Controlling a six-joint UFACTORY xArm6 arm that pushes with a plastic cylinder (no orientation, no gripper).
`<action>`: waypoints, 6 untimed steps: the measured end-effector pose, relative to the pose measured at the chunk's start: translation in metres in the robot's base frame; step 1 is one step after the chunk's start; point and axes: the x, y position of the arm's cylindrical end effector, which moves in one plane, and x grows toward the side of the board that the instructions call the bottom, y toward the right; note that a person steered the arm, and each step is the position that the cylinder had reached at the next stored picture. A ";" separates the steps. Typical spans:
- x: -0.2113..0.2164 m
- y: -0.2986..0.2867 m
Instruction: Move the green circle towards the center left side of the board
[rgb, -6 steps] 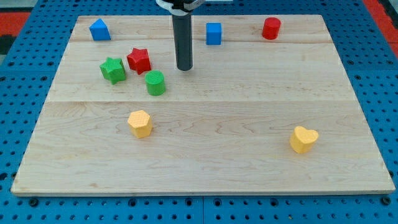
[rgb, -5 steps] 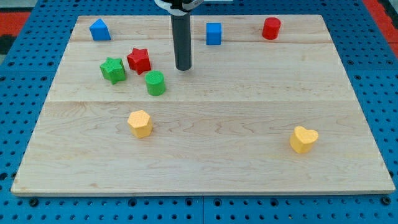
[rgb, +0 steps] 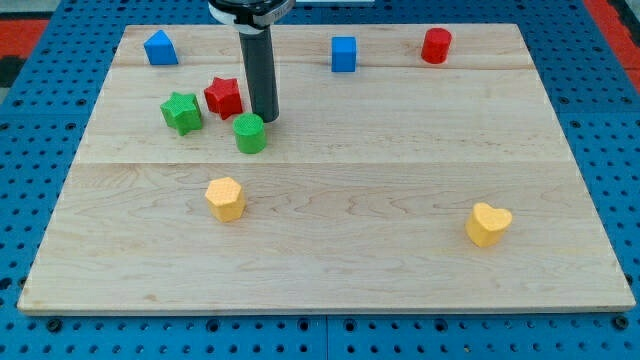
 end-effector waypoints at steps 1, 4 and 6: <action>0.012 0.005; 0.027 0.022; 0.044 0.002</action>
